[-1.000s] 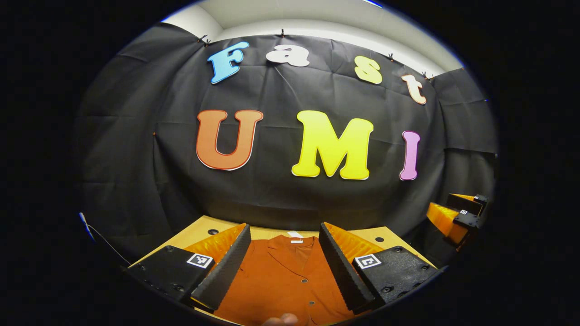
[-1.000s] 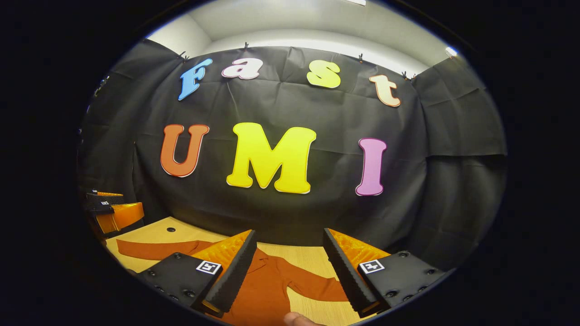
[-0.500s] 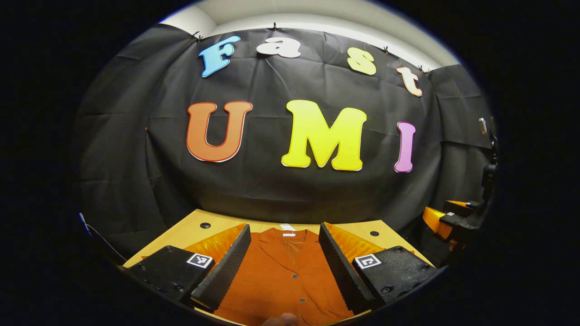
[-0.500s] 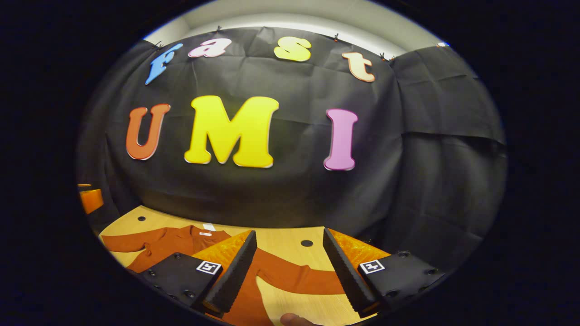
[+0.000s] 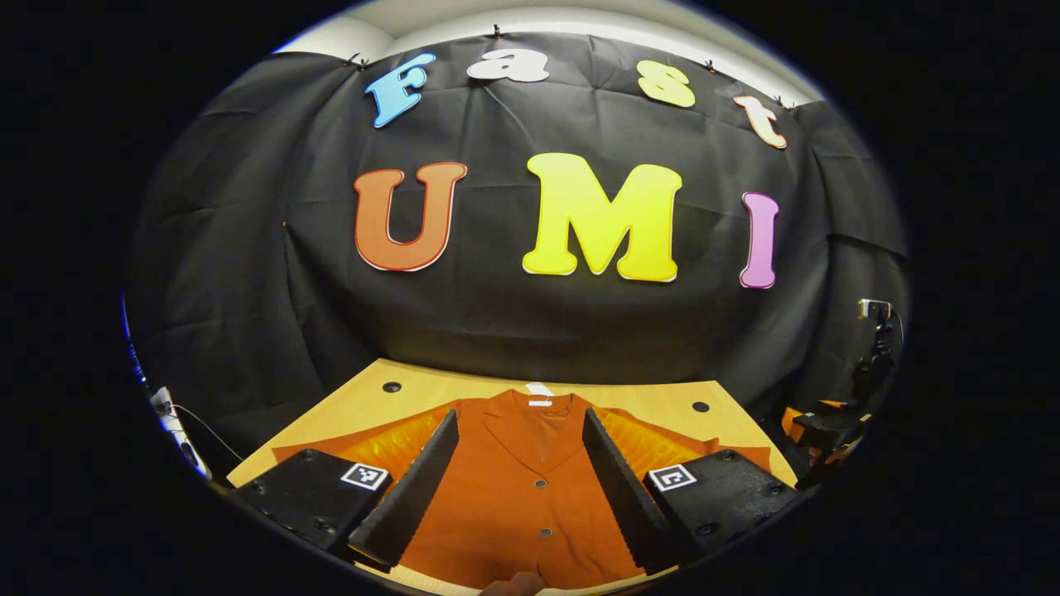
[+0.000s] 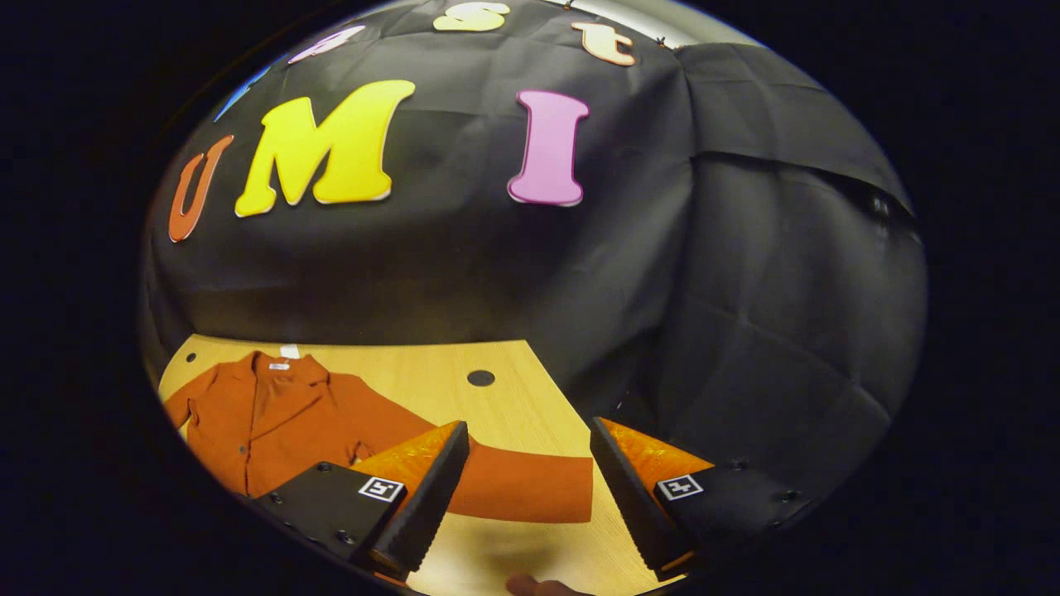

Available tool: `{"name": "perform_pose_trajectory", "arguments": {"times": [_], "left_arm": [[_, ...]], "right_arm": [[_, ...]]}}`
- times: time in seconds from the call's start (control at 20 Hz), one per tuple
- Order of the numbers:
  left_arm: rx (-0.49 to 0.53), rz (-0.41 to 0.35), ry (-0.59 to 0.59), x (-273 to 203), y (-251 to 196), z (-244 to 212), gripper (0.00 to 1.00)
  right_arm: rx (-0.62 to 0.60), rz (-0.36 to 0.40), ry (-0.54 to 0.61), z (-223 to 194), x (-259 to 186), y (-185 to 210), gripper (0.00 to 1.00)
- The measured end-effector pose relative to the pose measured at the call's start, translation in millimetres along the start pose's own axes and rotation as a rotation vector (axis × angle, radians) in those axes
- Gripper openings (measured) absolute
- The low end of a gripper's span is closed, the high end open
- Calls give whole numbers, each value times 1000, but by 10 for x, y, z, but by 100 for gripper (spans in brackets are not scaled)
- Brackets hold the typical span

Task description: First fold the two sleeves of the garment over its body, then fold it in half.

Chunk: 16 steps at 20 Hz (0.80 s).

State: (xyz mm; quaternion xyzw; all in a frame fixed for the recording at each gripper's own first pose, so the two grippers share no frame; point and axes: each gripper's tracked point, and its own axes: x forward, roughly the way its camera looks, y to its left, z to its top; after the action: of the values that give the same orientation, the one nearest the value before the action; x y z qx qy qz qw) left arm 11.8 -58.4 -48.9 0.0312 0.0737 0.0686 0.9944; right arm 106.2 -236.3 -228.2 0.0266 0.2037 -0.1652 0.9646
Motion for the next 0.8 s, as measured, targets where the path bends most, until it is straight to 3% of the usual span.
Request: {"name": "perform_pose_trajectory", "arguments": {"times": [0.25, 0.4, 0.8], "left_arm": [[48, 55, 22, -197, -157, -100, 98], [84, 49, 31, -293, -238, -170, 98], [68, 46, 74, -313, -69, -278, 100]], "right_arm": [[2, -47, 231, -873, 606, -382, 95], [14, -48, 344, -1239, 889, -488, 95], [47, -115, 514, -1523, 1021, -552, 94]]}}
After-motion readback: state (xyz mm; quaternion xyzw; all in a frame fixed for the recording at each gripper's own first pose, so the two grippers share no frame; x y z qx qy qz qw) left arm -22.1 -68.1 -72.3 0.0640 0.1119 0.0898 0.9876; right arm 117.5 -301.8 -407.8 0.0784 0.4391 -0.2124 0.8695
